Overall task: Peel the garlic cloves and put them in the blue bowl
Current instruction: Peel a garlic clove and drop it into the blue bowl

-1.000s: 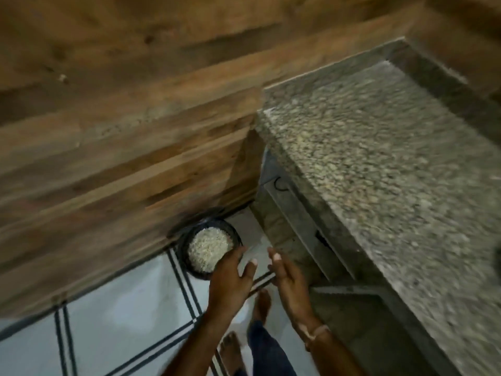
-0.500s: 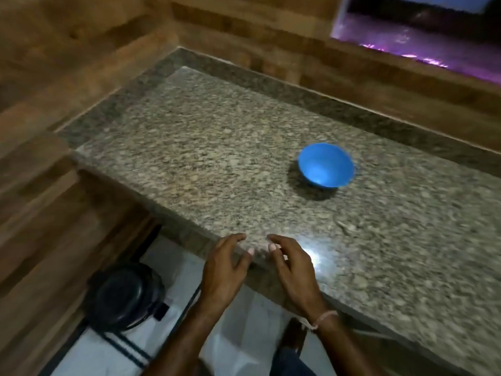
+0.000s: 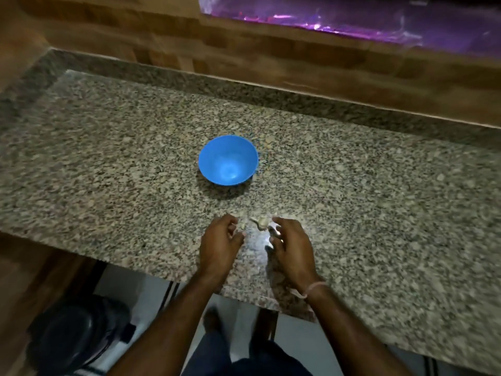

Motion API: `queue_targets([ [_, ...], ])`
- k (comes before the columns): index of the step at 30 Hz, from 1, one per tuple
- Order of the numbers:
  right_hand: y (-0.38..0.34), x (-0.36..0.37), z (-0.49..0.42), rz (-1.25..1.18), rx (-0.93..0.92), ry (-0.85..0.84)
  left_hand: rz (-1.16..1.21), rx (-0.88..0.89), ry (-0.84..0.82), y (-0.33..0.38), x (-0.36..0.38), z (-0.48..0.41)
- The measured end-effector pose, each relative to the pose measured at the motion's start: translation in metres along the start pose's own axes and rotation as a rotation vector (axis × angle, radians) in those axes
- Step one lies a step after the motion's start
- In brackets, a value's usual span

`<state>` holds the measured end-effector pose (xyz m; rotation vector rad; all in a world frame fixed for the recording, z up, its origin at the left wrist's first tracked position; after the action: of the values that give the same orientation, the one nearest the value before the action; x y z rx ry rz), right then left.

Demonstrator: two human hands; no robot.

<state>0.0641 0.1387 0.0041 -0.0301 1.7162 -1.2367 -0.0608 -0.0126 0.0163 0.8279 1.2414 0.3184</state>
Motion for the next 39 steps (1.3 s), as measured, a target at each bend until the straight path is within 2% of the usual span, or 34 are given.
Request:
queue_targets([
  [4,0.005,-0.002,-0.025,0.173,-0.002,-0.042,-0.129,0.071,-0.021,0.009,0.021,-0.022],
  [8,0.01,0.002,-0.034,0.275,0.016,-0.093,-0.128,0.071,-0.023,0.004,0.029,-0.027],
  [14,0.011,0.008,-0.042,0.241,0.039,-0.03,-0.104,0.095,-0.045,0.008,0.025,-0.026],
  [20,0.01,0.01,-0.044,0.263,0.044,-0.023,0.121,0.176,0.169,0.039,-0.016,-0.057],
  [23,0.009,0.01,-0.042,0.258,0.054,-0.006,0.092,0.211,0.212,0.053,-0.027,-0.103],
  [27,0.006,0.01,-0.04,0.207,0.06,-0.002,-0.057,0.169,0.122,0.048,-0.022,-0.138],
  [31,0.005,0.002,-0.046,0.075,0.045,0.033,-0.065,0.397,0.188,0.053,-0.03,-0.101],
  [34,0.0,0.004,-0.057,0.08,-0.021,-0.014,-0.022,0.417,0.012,0.04,-0.015,-0.042],
  [37,-0.001,0.01,-0.06,0.228,-0.152,-0.06,-0.095,0.349,-0.144,0.004,0.011,-0.014],
  [39,-0.001,0.01,-0.058,0.279,-0.215,-0.06,-0.153,0.363,-0.191,-0.01,0.02,-0.012],
])
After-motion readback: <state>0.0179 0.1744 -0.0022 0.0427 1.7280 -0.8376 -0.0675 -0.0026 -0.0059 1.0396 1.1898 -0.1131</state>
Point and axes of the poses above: each hand's wrist, its own z-axis away from the middle knuckle, its own x-axis out of the palm, y = z × x, the point moved 4 cm from there along -z, towards the middle knuckle, and after that the axes turned 7 degrees about y, right-handed, at the moved point
